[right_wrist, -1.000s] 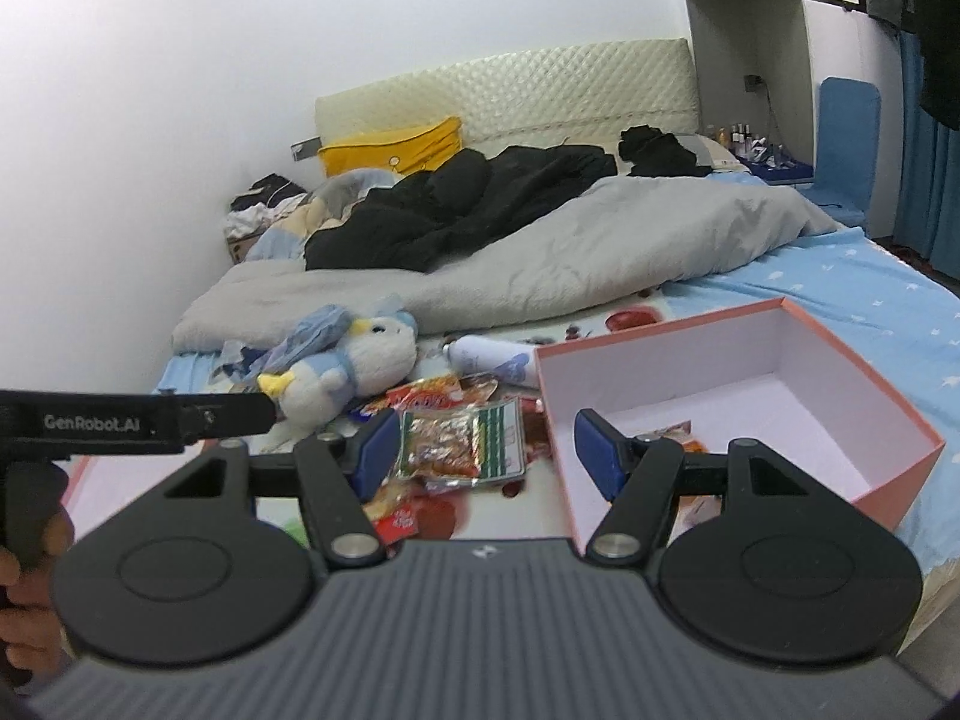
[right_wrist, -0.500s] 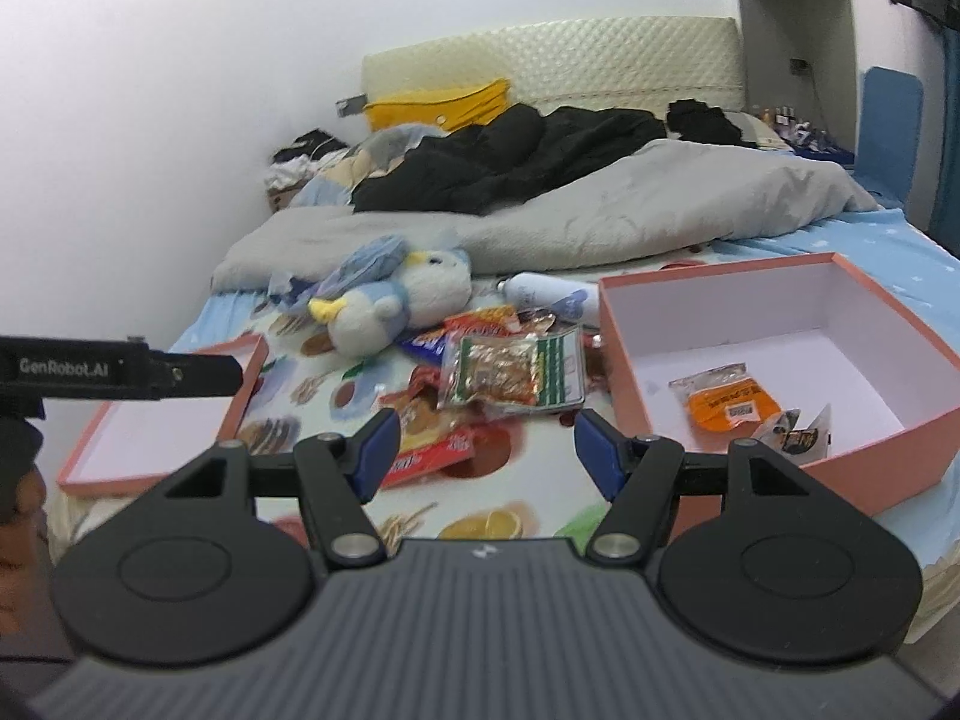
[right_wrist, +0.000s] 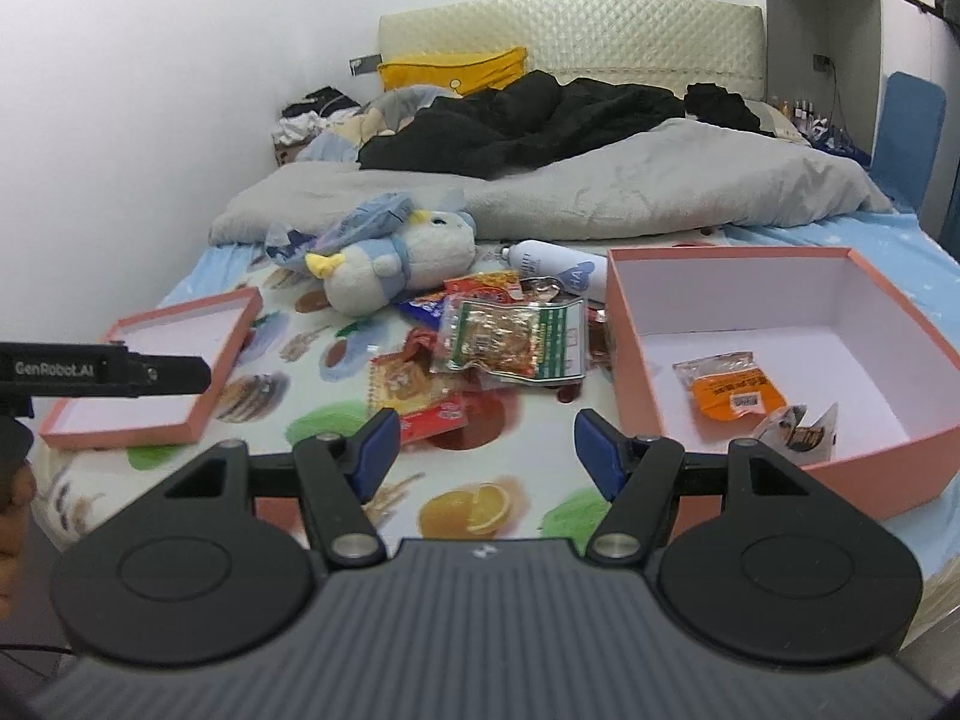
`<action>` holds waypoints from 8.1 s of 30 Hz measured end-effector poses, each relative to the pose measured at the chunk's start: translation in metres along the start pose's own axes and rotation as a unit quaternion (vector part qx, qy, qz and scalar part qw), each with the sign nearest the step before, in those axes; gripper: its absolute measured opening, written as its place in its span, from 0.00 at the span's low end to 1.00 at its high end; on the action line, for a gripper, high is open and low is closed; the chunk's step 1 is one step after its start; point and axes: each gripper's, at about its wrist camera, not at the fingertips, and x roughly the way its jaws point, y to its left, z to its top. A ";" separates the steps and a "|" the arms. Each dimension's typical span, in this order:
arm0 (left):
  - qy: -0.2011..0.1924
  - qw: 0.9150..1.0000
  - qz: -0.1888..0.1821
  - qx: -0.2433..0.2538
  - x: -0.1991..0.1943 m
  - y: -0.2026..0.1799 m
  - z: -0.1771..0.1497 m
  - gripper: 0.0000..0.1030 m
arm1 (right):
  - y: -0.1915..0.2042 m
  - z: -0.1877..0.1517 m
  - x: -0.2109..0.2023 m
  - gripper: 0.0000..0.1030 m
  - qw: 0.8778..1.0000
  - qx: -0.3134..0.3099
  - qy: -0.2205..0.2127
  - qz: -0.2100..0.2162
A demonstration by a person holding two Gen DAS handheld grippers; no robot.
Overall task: Organize snacks
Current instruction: 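Reach the left tool to the red-labelled bread packet while the right tool reaches the green jerky pack, then close the left tool on the bread packet while the right tool grips the jerky pack, then lift the jerky pack with the right tool while the left tool holds the bread packet, then carry the bread packet with the left tool while the right tool carries the jerky pack over the box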
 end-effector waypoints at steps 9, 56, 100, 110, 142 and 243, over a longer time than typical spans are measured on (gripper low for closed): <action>0.045 0.998 -0.022 -0.028 0.055 0.008 -0.014 0.90 | 0.002 0.017 0.050 0.65 0.997 -0.050 0.055 0.003; 0.062 0.990 0.033 0.122 0.331 0.009 0.033 0.96 | -0.024 0.061 0.330 0.91 0.989 0.037 0.139 0.041; 0.154 0.927 -0.151 -0.306 0.241 0.090 -0.013 0.65 | -0.010 0.000 0.226 0.35 0.991 0.012 0.129 0.025; 0.154 0.905 -0.152 -0.365 0.253 0.093 -0.011 0.67 | -0.004 0.005 0.241 0.35 0.993 -0.011 0.116 0.026; 0.173 0.935 -0.158 -0.267 0.263 0.067 -0.014 0.04 | -0.013 -0.009 0.214 0.36 0.990 0.022 0.135 0.025; 0.167 0.983 -0.058 0.042 0.211 -0.014 -0.032 0.31 | 0.013 -0.069 0.129 0.36 0.981 -0.101 0.164 0.004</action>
